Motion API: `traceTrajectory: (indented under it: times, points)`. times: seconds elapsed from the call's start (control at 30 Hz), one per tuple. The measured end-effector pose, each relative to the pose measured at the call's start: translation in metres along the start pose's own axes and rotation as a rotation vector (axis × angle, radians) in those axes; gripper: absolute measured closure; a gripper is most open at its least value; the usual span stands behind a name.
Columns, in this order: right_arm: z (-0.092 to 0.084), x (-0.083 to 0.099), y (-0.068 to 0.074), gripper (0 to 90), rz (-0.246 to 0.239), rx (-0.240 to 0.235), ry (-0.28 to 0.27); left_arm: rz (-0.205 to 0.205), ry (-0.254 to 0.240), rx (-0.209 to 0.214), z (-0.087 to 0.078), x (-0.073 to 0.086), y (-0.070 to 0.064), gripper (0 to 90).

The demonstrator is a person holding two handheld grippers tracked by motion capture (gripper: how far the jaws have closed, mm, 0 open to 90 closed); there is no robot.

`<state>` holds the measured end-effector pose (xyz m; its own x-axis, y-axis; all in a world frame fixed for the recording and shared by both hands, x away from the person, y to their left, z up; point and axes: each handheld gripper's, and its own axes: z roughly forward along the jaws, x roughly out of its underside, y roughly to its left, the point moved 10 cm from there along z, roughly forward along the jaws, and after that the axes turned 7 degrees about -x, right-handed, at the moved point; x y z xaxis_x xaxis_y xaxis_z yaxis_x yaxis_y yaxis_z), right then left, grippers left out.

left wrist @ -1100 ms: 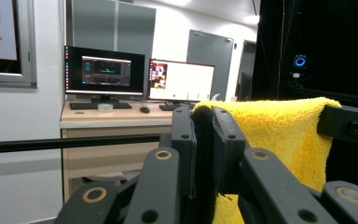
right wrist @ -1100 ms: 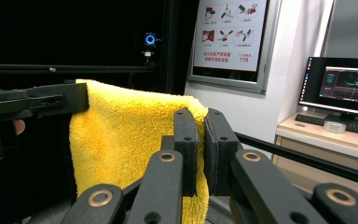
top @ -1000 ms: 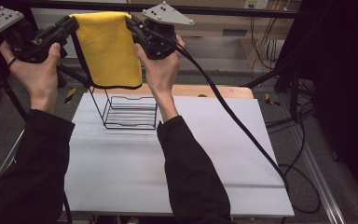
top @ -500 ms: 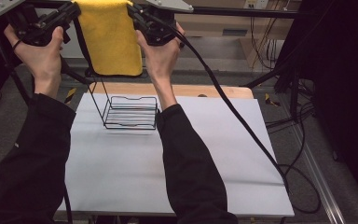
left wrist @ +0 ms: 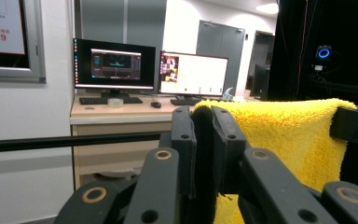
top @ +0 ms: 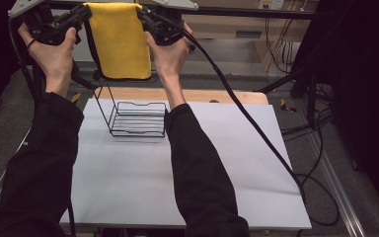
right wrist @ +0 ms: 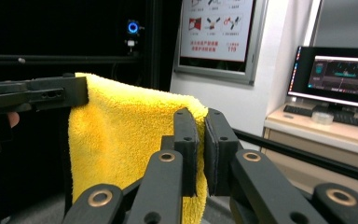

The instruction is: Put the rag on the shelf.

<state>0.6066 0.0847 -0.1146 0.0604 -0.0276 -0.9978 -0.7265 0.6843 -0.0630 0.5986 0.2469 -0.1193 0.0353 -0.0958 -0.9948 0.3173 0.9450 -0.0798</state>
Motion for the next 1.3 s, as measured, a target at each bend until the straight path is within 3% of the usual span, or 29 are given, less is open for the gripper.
traceTrajectory:
  times: [0.53, 0.8, 1.03, 1.3]
  points:
    - [-0.012, 0.044, 0.018, 84.8, 0.008, -0.057, 0.089, 0.025, 0.078, 0.053, -0.031, 0.052, 0.002, 80.7]
    - [-0.02, 0.058, 0.026, 84.7, 0.002, -0.086, 0.105, 0.041, 0.095, 0.068, -0.043, 0.064, -0.001, 80.6]
    - [-0.028, 0.065, 0.032, 84.5, -0.011, -0.1, 0.113, 0.085, 0.116, 0.074, -0.055, 0.071, -0.006, 80.4]
    - [-0.029, 0.074, 0.036, 84.5, -0.018, -0.104, 0.141, 0.084, 0.137, 0.067, -0.055, 0.082, -0.003, 80.2]
